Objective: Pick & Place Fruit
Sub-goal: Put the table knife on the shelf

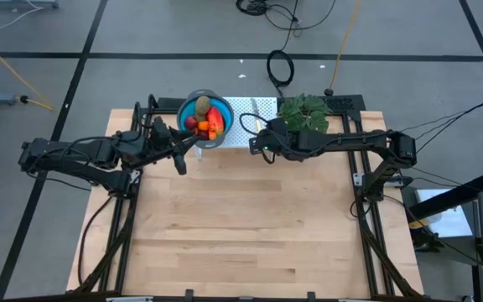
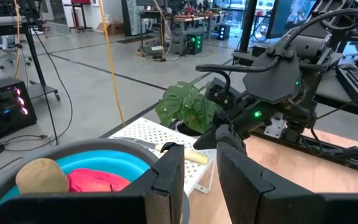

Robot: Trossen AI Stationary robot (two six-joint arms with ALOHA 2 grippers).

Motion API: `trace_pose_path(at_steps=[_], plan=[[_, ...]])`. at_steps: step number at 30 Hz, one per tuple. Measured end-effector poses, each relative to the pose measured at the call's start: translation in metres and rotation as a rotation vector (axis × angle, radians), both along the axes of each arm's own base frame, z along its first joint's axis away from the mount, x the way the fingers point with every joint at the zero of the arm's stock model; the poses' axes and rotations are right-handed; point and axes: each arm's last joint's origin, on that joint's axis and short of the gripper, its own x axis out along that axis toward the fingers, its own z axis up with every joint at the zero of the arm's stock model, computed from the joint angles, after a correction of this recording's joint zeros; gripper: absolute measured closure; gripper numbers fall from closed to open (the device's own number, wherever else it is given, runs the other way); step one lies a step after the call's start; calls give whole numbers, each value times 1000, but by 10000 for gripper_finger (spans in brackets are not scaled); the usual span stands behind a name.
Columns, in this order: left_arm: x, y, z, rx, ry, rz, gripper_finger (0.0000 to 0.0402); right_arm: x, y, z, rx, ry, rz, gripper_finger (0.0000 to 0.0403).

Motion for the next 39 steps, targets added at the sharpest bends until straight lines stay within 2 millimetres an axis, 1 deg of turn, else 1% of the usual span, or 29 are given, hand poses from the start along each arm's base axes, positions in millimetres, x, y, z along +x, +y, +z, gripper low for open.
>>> trace_pose_path(at_steps=[8, 39], plan=[[0, 0, 0, 0, 0, 1, 309, 3, 2, -5, 20, 16, 23, 402], [0, 0, 0, 14, 9, 5, 309, 10, 5, 0, 31, -59, 81, 402]])
